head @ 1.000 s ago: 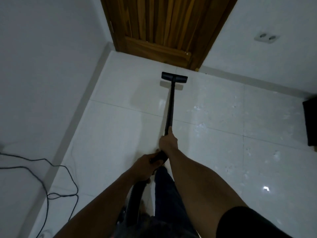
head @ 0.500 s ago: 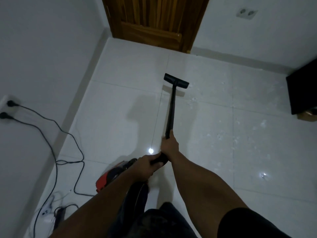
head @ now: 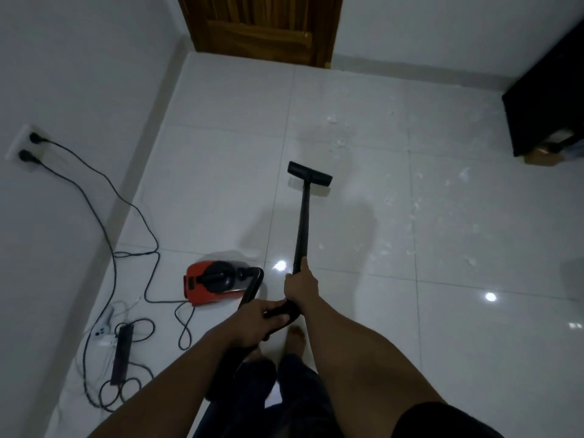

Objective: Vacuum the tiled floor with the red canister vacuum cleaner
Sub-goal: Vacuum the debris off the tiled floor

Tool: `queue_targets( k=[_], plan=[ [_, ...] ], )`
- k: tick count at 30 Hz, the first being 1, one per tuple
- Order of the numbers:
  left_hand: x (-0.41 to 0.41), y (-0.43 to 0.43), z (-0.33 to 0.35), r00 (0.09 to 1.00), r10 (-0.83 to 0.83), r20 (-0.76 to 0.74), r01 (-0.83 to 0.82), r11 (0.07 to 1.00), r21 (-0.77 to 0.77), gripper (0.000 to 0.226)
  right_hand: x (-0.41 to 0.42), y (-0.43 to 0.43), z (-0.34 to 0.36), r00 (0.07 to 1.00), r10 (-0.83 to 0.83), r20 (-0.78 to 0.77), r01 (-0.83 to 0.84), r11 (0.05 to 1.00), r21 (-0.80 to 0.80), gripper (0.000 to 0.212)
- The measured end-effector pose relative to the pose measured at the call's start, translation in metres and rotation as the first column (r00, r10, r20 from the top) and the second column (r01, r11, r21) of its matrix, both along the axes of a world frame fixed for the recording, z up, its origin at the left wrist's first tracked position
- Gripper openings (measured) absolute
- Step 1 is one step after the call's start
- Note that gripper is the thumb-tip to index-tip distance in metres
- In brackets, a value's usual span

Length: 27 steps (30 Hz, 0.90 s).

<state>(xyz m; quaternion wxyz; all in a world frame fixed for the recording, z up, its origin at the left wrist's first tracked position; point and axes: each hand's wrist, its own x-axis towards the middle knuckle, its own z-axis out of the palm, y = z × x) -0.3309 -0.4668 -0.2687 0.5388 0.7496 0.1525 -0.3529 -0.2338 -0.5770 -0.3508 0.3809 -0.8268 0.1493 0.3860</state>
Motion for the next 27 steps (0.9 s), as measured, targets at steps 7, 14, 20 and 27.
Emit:
queue_targets(
  k=[7, 14, 20, 27],
  plan=[
    [-0.118, -0.032, -0.018, 0.984, 0.012, -0.178, -0.012, 1.0, 0.003, 0.045, -0.123, -0.04, -0.01, 1.0, -0.002, -0.023, 0.002, 0.999, -0.033, 0.071],
    [-0.244, -0.061, -0.027, 0.981, -0.086, -0.177, 0.09, 0.996, 0.016, 0.047, -0.255, -0.078, -0.013, 1.0, -0.007, -0.008, 0.007, 0.996, -0.084, 0.064],
    [-0.338, -0.098, -0.018, 0.984, -0.035, -0.175, 0.019, 0.995, -0.094, 0.021, -0.35, -0.113, -0.005, 0.997, 0.025, -0.076, -0.032, 0.995, -0.093, 0.067],
    [-0.382, -0.125, -0.028, 0.978, -0.031, -0.206, 0.016, 0.997, -0.074, 0.036, -0.393, -0.139, -0.019, 0.975, 0.191, -0.114, -0.205, 0.97, -0.128, 0.057]
  ],
)
